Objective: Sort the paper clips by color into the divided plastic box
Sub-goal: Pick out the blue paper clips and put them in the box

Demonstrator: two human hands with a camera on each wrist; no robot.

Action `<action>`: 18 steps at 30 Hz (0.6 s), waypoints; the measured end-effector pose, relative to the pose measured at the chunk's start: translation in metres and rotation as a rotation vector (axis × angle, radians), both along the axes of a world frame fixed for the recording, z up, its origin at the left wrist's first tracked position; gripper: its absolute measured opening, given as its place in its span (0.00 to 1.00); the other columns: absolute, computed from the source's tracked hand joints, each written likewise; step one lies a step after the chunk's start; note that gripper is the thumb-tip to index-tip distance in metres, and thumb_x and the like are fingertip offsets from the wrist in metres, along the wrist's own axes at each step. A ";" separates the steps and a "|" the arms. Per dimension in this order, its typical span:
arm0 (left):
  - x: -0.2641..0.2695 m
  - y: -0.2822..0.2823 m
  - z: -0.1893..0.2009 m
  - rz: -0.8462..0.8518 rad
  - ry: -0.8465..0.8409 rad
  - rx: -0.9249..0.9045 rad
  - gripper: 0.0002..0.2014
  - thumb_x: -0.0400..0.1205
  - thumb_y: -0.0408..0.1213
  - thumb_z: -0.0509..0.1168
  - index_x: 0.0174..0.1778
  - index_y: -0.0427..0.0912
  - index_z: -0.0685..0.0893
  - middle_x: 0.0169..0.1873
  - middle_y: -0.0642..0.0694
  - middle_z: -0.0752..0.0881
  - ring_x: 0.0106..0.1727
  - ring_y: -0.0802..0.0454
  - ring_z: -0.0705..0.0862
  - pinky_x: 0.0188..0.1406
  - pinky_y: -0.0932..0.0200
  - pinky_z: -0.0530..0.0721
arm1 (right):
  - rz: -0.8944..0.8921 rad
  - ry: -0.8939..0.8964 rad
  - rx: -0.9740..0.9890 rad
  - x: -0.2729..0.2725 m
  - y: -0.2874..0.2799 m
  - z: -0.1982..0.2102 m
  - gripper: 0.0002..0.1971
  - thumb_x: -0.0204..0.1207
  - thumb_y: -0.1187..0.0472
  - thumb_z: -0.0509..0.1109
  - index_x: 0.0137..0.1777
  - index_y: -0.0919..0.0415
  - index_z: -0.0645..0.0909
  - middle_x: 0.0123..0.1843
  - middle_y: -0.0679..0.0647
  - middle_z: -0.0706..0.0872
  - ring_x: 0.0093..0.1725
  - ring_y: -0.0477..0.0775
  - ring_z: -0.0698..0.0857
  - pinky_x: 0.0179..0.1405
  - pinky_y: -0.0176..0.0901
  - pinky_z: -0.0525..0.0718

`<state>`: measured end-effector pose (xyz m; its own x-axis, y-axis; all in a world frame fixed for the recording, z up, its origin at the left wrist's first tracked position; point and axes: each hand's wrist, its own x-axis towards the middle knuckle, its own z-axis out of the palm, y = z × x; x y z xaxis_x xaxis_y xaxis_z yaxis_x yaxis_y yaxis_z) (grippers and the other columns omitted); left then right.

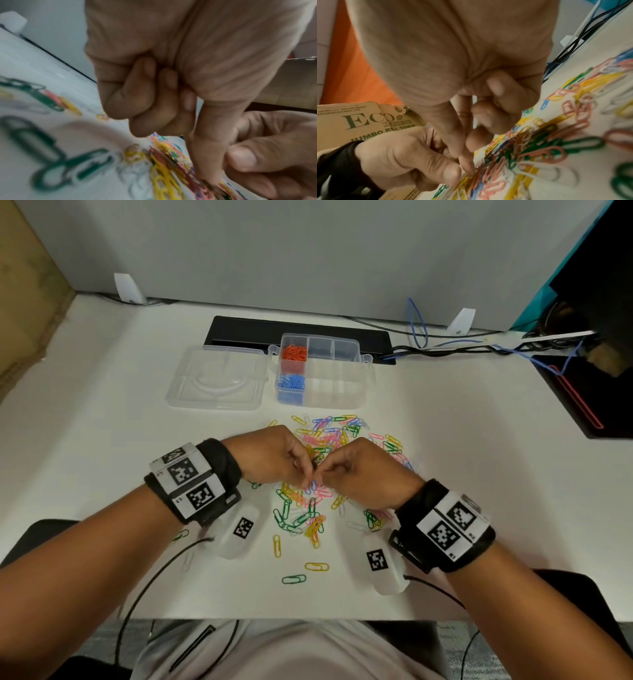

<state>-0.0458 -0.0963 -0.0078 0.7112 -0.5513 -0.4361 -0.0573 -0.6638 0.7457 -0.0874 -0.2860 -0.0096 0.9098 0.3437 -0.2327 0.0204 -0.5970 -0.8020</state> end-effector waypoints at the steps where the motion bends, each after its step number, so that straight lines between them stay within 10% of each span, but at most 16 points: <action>1: -0.002 0.002 -0.002 -0.005 -0.013 0.014 0.04 0.75 0.31 0.76 0.43 0.43 0.94 0.40 0.49 0.92 0.41 0.60 0.85 0.56 0.58 0.83 | 0.031 0.010 -0.048 0.002 0.003 0.000 0.08 0.78 0.64 0.72 0.41 0.56 0.93 0.23 0.37 0.82 0.25 0.36 0.76 0.30 0.28 0.74; 13: -0.008 0.002 0.001 -0.033 -0.215 0.136 0.08 0.76 0.31 0.73 0.43 0.50 0.91 0.30 0.63 0.85 0.32 0.67 0.81 0.40 0.68 0.79 | 0.078 -0.056 -0.293 0.012 0.012 -0.003 0.07 0.71 0.56 0.79 0.32 0.51 0.87 0.24 0.37 0.82 0.29 0.37 0.79 0.36 0.39 0.78; 18: -0.007 0.002 0.001 -0.048 -0.243 0.197 0.07 0.74 0.34 0.75 0.46 0.49 0.92 0.42 0.57 0.89 0.44 0.56 0.85 0.50 0.61 0.82 | 0.009 -0.042 -0.361 0.011 0.015 -0.009 0.11 0.68 0.54 0.82 0.33 0.54 0.83 0.32 0.45 0.84 0.38 0.50 0.85 0.43 0.47 0.85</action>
<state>-0.0528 -0.0944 -0.0070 0.7831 -0.5086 -0.3579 -0.2529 -0.7861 0.5639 -0.0768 -0.2705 -0.0190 0.9187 0.2540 -0.3026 0.0554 -0.8413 -0.5378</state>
